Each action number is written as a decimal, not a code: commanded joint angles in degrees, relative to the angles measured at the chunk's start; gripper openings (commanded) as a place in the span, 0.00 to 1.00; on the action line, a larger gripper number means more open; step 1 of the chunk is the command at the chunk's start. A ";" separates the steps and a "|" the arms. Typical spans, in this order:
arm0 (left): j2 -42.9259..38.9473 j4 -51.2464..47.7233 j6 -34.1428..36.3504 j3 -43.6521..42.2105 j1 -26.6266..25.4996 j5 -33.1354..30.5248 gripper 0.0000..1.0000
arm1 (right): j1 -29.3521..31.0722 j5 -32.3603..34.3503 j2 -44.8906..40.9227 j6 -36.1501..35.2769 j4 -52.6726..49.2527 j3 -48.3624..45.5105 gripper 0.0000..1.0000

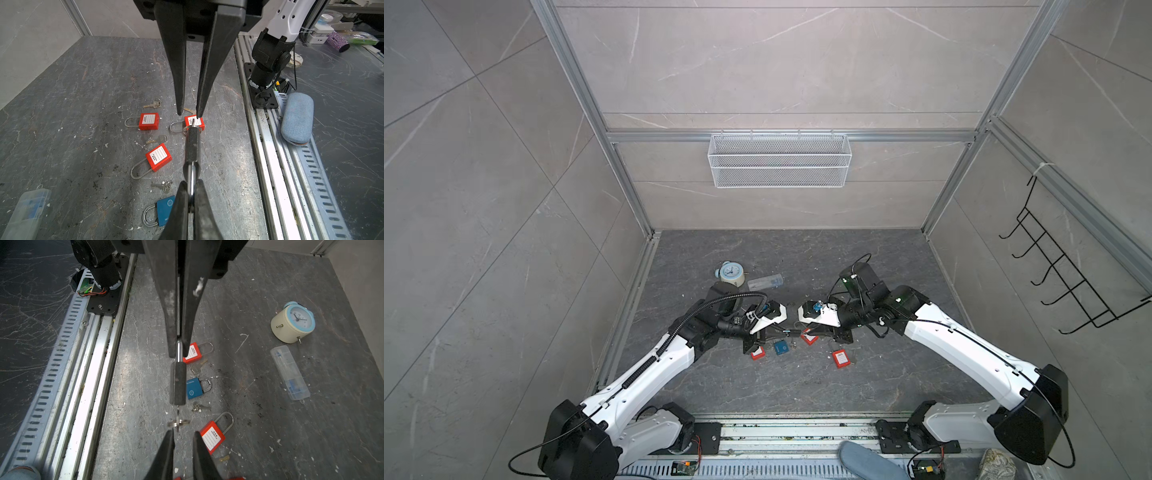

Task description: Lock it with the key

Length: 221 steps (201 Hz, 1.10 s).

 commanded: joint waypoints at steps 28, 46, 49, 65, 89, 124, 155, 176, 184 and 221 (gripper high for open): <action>0.75 1.15 1.14 2.49 0.03 3.07 0.00 | 0.13 -3.12 2.53 0.14 -0.14 2.76 0.19; 0.85 1.47 1.13 2.55 0.05 2.94 0.00 | 0.12 -3.40 3.50 0.00 -0.67 3.20 0.18; 0.85 1.46 1.14 2.58 0.03 2.83 0.00 | 0.15 -3.42 3.62 -0.08 -0.80 3.20 0.17; 0.77 0.90 1.60 2.92 0.04 2.47 0.00 | 0.12 -3.72 4.24 -0.30 -1.45 3.23 0.14; 0.65 0.29 1.90 3.37 0.04 2.25 0.00 | 0.17 -4.18 5.11 -0.37 -2.42 3.29 0.14; 1.16 0.10 1.99 3.73 0.01 2.28 0.00 | 0.12 -4.46 5.68 -0.59 -2.75 3.46 0.04; 1.38 -4.90 4.39 5.64 0.05 1.04 0.00 | -0.01 -2.82 3.71 -0.13 -1.04 1.85 0.00; 1.38 -11.59 7.80 7.93 0.12 -2.18 0.00 | -0.74 0.56 3.03 0.44 -1.10 -0.34 0.00; 1.53 -14.34 9.16 8.85 0.28 -3.47 0.00 | -1.41 0.84 2.79 1.04 -0.85 -1.75 0.00; 3.11 -24.07 13.52 12.52 0.42 -8.14 0.00 | -3.40 1.78 -0.61 4.84 2.54 -9.08 0.00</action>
